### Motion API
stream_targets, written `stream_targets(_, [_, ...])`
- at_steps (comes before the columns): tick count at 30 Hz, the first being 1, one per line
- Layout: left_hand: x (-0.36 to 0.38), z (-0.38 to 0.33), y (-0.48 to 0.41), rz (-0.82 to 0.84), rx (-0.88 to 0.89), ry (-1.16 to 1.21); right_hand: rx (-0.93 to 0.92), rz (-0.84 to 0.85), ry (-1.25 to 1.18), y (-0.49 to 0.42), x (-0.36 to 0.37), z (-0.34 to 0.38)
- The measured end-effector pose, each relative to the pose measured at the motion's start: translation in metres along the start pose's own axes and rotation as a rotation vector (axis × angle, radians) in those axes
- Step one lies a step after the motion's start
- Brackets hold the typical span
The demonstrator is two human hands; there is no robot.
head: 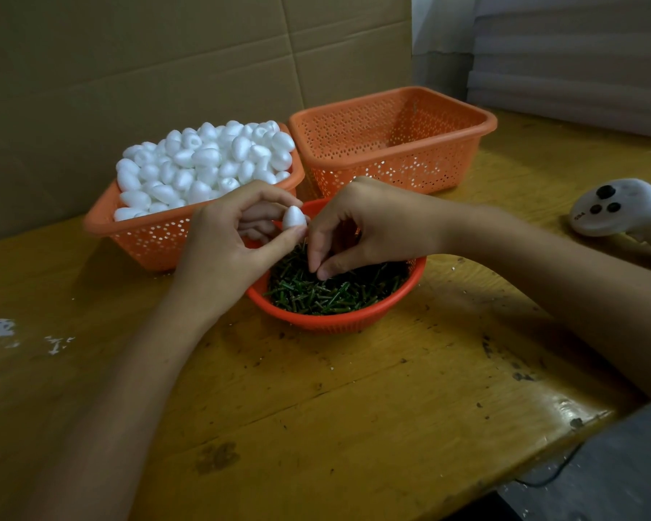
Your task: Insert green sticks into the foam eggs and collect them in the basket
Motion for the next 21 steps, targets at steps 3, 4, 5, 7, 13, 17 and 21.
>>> stream_targets(3, [-0.0005,0.0007,0.0001,0.004,-0.003,0.002,0.005,0.001,-0.002,-0.0004,0.0002,-0.0001])
stream_targets(4, [-0.0005,0.0010,0.0001,0.007,-0.004,0.006,0.006,0.000,-0.001,-0.0005,0.0003,-0.0002])
stream_targets(5, [-0.0007,0.0012,0.0000,0.008,-0.003,0.009,0.006,0.000,-0.001,-0.0004,0.0003,-0.0002])
stream_targets(7, [-0.0007,0.0015,-0.0001,0.008,-0.002,0.017,0.005,0.000,-0.003,-0.0001,0.0002,0.0001])
stream_targets(13, [-0.0011,0.0020,0.0001,0.017,-0.005,0.020,0.011,0.000,0.013,-0.0001,0.0000,0.0008])
stream_targets(17, [-0.0010,0.0022,-0.0003,0.017,-0.007,0.045,0.013,0.004,0.020,0.0007,-0.0001,0.0018])
stream_targets(21, [-0.0011,0.0023,-0.0004,0.021,-0.002,0.063,0.012,0.004,0.021,0.0007,-0.0002,0.0022])
Point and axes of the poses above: each hand's wrist, its own y-axis away from the middle knuckle, its own x-axis out of the palm, z = x × y, the point moved 1 cm from there along -y, towards the middle knuckle, and after that the axes turned 2 degrees about z, right-handed, at the moved point
